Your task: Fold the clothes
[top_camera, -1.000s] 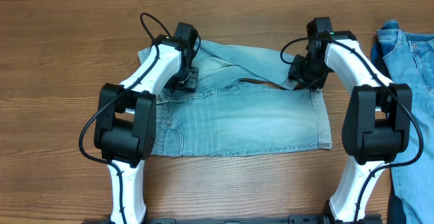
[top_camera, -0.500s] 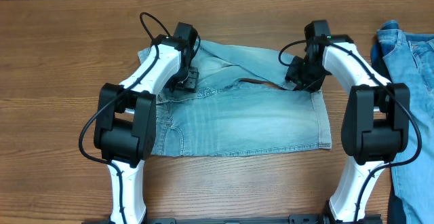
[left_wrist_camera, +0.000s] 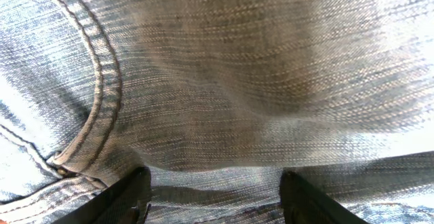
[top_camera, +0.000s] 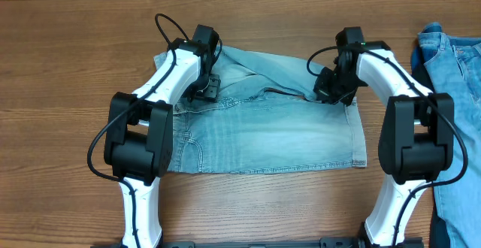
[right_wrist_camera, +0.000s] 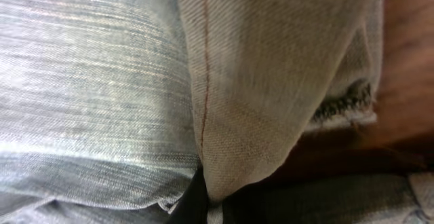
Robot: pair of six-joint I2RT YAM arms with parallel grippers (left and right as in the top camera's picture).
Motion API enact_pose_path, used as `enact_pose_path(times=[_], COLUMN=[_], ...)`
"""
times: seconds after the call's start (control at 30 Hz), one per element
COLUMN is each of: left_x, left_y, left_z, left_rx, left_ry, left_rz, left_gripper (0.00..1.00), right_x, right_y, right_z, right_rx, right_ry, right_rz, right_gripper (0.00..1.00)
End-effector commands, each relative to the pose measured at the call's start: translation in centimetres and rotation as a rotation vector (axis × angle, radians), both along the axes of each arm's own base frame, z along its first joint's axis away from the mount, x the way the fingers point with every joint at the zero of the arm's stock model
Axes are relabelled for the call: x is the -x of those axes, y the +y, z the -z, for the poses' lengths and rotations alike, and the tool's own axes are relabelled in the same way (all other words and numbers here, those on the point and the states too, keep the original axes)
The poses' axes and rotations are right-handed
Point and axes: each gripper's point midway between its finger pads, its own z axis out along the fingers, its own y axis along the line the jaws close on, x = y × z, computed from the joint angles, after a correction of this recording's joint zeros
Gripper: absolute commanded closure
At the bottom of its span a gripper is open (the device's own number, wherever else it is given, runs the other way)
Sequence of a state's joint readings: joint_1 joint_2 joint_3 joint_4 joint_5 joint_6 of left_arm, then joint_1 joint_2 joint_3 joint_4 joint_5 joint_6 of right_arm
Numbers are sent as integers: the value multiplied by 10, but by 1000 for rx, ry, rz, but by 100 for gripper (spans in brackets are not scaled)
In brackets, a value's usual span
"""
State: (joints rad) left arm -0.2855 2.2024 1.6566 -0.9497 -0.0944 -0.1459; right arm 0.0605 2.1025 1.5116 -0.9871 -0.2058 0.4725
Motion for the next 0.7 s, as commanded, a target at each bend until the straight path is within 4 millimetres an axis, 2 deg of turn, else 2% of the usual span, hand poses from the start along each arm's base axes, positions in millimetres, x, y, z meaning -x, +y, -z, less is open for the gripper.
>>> enact_pose_path(times=[0.0,0.1,0.23,0.33,0.5,0.53,0.57,0.67], left_x=[2,2,2,2,2,2,2,2], left_y=[0,0,0,0,0,0,0,0], left_z=[7,7,7,7,7,7,7,7], left_rx=[2,3,2,3,2,3,3,2], left_ry=[18,18,18,18,18,18,18,18], left_rz=[18,18,18,18,18,18,18,18], left_gripper=[34,34,34,34,35,35,35,35], right_x=[-26,-37,-50,-69,-103,-107,-114,-133], right_y=[1,2,2,3,-10,-12,-15,-19], right_z=[-52,-70,-75,-81,-94,-96,-99,-109], right_rx=[5,2,-2,-9,60,70,82,104], right_ry=[-145,-202,-258,-338,-477,-494,-530,-616], right_rz=[-10,-9,-8,4,85,90,97,114], right_gripper=[96,96,96,96,96,92,79,54])
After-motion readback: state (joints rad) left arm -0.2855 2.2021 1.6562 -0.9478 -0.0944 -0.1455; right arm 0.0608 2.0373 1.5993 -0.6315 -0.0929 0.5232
